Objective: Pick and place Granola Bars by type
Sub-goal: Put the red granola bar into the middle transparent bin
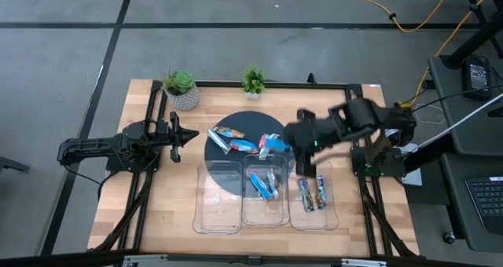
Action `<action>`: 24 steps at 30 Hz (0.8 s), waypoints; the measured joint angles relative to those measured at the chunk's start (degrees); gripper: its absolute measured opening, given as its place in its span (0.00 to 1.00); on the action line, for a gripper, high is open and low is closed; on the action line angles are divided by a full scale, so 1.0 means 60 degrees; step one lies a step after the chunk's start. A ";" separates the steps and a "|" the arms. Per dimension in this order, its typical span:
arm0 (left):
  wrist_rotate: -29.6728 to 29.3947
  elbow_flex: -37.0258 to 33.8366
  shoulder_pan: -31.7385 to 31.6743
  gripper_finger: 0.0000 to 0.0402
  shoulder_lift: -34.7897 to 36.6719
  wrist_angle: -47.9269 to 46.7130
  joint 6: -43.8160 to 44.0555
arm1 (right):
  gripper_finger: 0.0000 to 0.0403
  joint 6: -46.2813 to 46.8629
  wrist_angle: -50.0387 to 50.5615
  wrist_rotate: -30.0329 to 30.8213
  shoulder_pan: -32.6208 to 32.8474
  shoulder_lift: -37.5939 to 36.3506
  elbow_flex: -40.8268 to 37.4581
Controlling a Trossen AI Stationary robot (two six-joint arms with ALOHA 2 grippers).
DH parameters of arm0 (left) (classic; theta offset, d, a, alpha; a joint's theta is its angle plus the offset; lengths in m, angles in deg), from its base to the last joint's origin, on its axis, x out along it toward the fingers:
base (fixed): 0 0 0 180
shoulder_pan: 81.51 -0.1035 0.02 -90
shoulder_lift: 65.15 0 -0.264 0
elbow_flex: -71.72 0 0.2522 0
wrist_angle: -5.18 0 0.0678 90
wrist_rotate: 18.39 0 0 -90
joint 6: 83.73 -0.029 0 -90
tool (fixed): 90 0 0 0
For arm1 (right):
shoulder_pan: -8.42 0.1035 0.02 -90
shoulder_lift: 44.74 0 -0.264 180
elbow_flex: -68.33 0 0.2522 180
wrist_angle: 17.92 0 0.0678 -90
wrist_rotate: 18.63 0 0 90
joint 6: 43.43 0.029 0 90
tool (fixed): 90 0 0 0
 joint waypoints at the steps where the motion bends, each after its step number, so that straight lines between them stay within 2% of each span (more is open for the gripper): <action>1: 0.0000 -0.0002 0.0002 0.02 -0.0001 0.0000 0.0003 | 0.06 0.0121 -0.0033 0.0000 0.0205 0.0054 0.0000; 5: 0.0000 -0.0001 0.0001 0.03 0.0003 0.0000 0.0000 | 0.04 0.0900 -0.0113 0.0473 0.0783 0.0230 -0.0004; 9: 0.0000 -0.0002 -0.0001 0.03 0.0002 0.0000 0.0000 | 0.04 0.1235 -0.0241 0.0506 0.1125 0.0299 -0.0004; 16: -0.0004 -0.0002 0.0000 0.02 0.0003 0.0000 0.0000 | 0.06 0.1086 -0.1046 0.0505 0.1561 0.0411 -0.0004; 19: 0.0000 -0.0002 0.0002 0.03 0.0003 0.0000 0.0000 | 0.04 0.0772 -0.1748 0.0341 0.1685 0.0589 -0.0004; 24: 0.0000 -0.0002 0.0002 0.03 0.0003 0.0004 0.0000 | 0.04 0.0525 -0.2325 -0.0735 0.1756 0.1230 -0.0001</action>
